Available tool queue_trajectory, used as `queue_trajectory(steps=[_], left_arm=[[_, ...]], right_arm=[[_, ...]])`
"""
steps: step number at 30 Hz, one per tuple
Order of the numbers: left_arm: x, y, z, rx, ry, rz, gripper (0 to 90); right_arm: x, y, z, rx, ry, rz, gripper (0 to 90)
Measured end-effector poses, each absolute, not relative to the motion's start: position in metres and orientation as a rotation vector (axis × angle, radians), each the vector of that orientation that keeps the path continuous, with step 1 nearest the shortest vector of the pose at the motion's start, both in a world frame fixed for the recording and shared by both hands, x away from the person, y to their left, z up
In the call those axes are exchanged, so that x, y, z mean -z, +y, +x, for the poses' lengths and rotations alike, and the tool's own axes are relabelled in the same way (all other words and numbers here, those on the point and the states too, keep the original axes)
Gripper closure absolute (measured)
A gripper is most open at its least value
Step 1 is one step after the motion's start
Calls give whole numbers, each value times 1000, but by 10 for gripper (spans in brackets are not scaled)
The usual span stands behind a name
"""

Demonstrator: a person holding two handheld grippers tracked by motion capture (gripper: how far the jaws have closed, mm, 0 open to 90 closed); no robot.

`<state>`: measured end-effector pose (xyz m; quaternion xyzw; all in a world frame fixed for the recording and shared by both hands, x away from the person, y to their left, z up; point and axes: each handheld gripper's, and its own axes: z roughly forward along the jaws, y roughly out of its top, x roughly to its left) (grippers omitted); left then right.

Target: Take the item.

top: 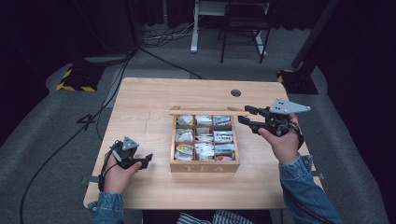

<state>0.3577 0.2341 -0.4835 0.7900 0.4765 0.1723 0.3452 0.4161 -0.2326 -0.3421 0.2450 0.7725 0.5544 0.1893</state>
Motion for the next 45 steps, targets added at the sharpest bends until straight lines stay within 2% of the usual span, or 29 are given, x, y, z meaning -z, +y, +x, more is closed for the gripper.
queue_trajectory(steps=[12, 14, 15, 24, 35, 45], left_arm=[[453, 218, 352, -445, 1104, 2029, 277], [448, 215, 350, -420, 1077, 2021, 279], [445, 214, 348, -400, 1062, 2013, 311], [422, 202, 339, -346, 940, 1977, 308], [403, 162, 347, -271, 738, 2057, 314], [398, 131, 354, -249, 655, 2106, 301]], right_arm=[[343, -234, 416, -1564, 2175, 693, 504], [343, -234, 416, -1570, 2175, 697, 504], [343, -233, 416, -1567, 2173, 699, 505], [342, -234, 417, -1571, 2173, 695, 506], [341, -234, 418, -1571, 2171, 689, 508], [341, -234, 419, -1574, 2171, 692, 507]])
